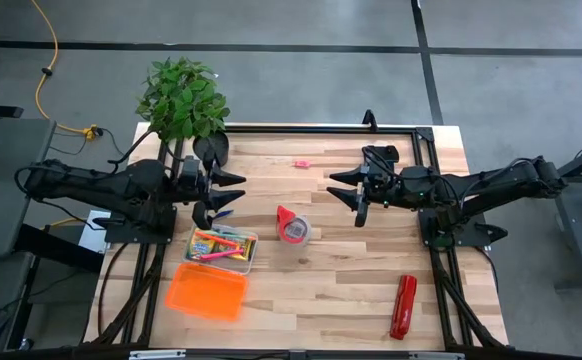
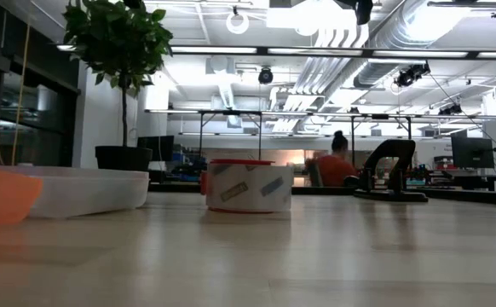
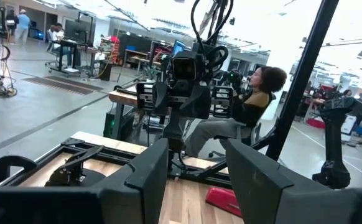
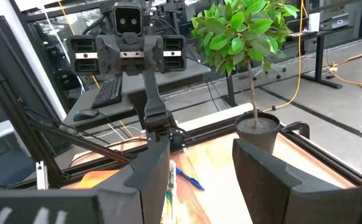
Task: Pack school essentials
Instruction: Put the blue pen into the orange supply box
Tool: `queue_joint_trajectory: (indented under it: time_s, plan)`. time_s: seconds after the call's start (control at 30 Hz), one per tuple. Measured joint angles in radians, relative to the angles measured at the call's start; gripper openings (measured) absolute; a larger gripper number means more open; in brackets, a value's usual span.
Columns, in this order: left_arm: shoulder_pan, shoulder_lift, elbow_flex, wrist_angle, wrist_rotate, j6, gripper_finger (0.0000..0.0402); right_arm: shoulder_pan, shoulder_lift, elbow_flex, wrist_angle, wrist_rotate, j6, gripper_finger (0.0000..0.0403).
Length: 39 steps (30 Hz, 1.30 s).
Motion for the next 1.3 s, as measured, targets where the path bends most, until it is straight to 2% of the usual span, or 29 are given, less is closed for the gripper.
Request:
queue_joint_trajectory:
  time_s: [0.33, 0.43, 0.53, 0.6, 0.7, 0.93, 1.03, 1.3]
  plan:
    - [0.000, 0.000, 0.003, -0.024, -0.027, -0.007, 0.0152, 0.000, 0.000, 0.000, 0.000, 0.000, 0.002, 0.0167]
    - [0.000, 0.001, 0.040, -0.149, -0.082, 0.014, 0.0152, 0.000, 0.000, 0.000, 0.000, 0.000, 0.003, 0.0167]
    - [0.010, 0.030, 0.112, -0.342, -0.153, -0.006, 0.0152, 0.000, 0.000, 0.000, 0.000, 0.000, 0.012, 0.0167]
    - [0.032, 0.068, 0.168, -0.528, -0.183, -0.054, 0.0152, 0.000, 0.000, 0.000, 0.000, 0.000, 0.011, 0.0167]
    - [0.078, 0.146, 0.234, -0.767, -0.174, -0.140, 0.0152, 0.000, 0.000, 0.000, 0.000, 0.000, 0.011, 0.0167]
    - [0.167, 0.364, 0.245, -1.165, -0.092, -0.294, 0.0152, 0.000, 0.000, 0.000, -0.001, 0.000, 0.036, 0.0167]
    - [0.187, 0.470, 0.245, -1.231, -0.069, -0.297, 0.0152, 0.000, 0.000, 0.000, -0.001, 0.000, 0.037, 0.0167]
    - [0.209, 0.672, 0.245, -1.217, 0.007, -0.314, 0.0152, 0.000, 0.000, 0.000, -0.002, 0.000, 0.037, 0.0167]
